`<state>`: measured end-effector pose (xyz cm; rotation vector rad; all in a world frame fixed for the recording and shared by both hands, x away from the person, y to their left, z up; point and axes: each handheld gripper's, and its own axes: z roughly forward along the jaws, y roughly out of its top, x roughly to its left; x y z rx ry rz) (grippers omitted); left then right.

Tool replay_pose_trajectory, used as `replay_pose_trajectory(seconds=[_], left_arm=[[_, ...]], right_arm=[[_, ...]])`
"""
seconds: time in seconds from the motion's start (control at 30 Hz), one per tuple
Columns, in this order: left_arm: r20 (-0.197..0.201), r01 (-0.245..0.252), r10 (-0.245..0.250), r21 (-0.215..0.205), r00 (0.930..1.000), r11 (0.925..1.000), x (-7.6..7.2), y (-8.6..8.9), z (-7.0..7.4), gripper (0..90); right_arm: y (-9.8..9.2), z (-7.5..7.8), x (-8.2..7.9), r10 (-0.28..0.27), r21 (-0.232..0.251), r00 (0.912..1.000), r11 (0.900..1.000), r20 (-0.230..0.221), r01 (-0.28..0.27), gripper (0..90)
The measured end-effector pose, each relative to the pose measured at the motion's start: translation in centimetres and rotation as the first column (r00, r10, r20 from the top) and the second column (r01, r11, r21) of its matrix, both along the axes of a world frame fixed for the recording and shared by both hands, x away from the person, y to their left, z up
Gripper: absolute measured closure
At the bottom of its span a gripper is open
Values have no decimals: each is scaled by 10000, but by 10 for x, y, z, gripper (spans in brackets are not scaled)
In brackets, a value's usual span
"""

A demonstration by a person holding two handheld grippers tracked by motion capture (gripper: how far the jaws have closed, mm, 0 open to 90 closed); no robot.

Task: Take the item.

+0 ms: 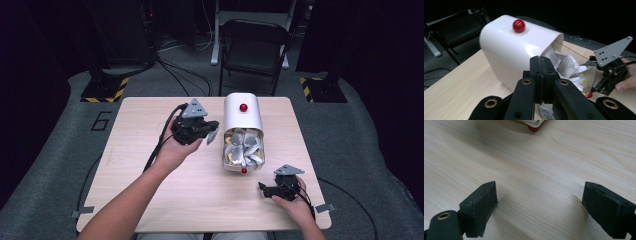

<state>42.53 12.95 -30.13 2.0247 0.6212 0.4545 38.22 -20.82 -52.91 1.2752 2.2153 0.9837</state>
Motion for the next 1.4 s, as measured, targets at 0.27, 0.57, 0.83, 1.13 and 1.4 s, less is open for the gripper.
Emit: replay_pose_trajectory(seconds=[0.27,0.57,0.83,1.13,1.4], left_arm=[[-307,-580,568,-392,9979,9975,11,25,-1,899],[-434,-1057,1038,-448,9937,9934,23,41,-5,899],[-521,-1379,1357,-400,9894,9896,31,53,-8,899],[-647,-1739,1708,-465,9832,9837,41,68,-10,899],[-782,-2223,2178,-547,9729,9734,55,84,-16,899]], right_arm=[[0,0,0,1,-1,10000,10000,1,-1,122],[0,0,0,1,0,10000,10000,3,-1,123],[0,0,0,3,-1,10000,10000,0,-3,123],[0,0,0,-1,2,10000,10000,0,1,122],[0,0,0,41,-31,10000,10000,38,-41,123]])
